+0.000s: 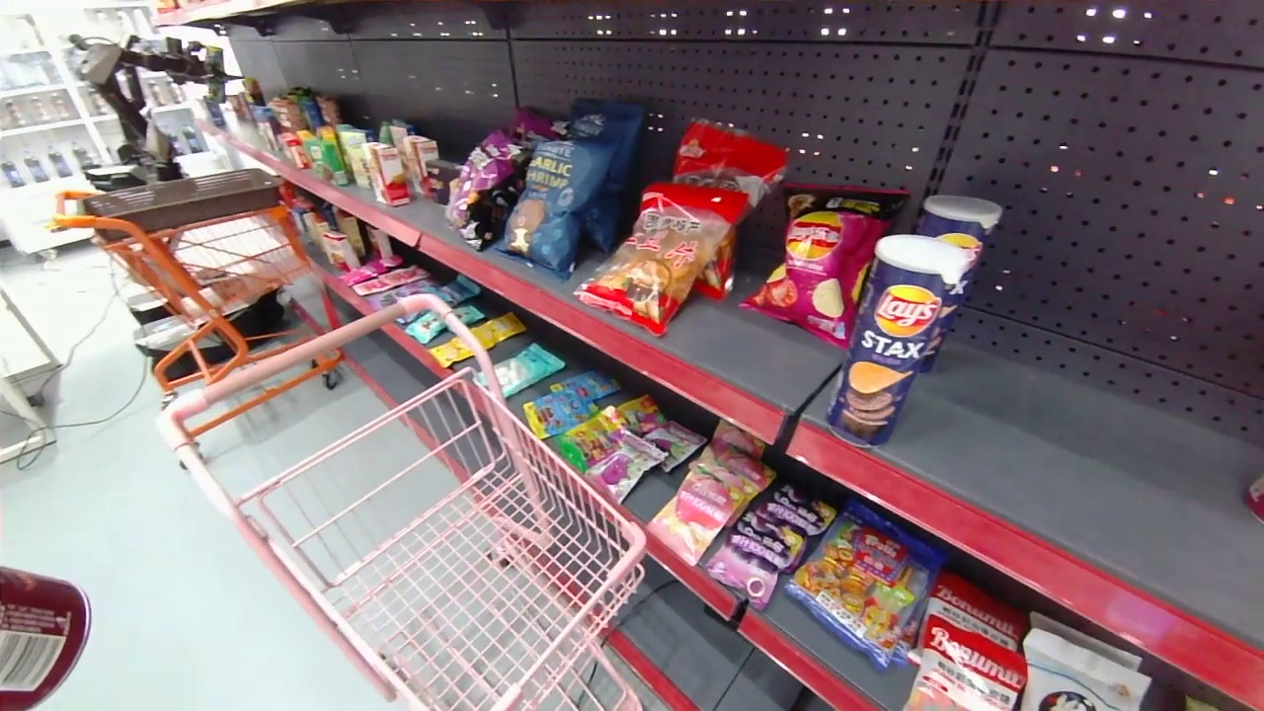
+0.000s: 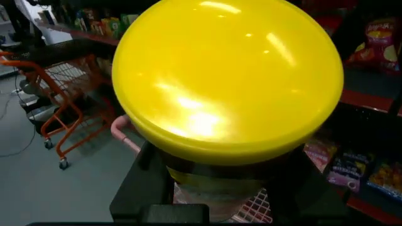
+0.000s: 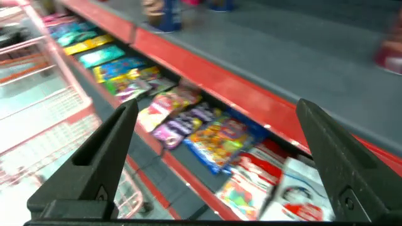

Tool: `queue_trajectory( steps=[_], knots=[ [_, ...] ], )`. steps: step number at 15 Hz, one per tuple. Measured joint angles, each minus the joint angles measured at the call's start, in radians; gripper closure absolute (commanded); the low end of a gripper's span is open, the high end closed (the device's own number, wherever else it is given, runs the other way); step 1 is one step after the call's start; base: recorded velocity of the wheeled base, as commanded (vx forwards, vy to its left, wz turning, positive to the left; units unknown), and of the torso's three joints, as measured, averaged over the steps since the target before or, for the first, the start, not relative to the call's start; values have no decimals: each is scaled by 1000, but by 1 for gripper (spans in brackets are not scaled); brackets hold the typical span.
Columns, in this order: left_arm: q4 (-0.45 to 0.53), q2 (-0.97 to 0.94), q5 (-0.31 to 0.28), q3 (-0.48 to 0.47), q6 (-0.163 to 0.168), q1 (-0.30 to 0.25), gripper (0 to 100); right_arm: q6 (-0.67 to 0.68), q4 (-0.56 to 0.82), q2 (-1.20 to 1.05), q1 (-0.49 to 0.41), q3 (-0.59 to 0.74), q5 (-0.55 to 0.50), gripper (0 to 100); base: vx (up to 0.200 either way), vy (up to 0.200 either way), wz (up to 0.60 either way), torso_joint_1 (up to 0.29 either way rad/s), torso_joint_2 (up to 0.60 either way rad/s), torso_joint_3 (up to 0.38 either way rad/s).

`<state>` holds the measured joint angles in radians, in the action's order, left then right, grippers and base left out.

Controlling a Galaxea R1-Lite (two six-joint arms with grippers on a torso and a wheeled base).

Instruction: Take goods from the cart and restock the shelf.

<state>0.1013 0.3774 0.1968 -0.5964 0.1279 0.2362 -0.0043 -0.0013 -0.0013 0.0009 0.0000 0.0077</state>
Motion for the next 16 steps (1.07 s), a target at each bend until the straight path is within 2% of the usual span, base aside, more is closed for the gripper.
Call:
queue_trajectory(
  steps=[8, 11, 14, 16],
  knots=[
    [0, -4, 6, 10, 56, -5, 100, -1, 0, 0, 0, 0, 2, 0, 0, 0, -600, 4, 1, 2],
    [-3, -1, 55, 21, 99, -16, 100, -1, 0, 0, 0, 0, 2, 0, 0, 0, -600, 1, 7, 2],
    [-6, 2, 61, 21, 115, -19, 100, -1, 0, 0, 1, 0, 2, 0, 0, 0, -600, 1, 6, 5],
    [-6, 1, 61, 21, 152, -20, 100, -1, 0, 0, 0, 0, 2, 0, 0, 0, -600, 0, 2, 0]
  ],
)
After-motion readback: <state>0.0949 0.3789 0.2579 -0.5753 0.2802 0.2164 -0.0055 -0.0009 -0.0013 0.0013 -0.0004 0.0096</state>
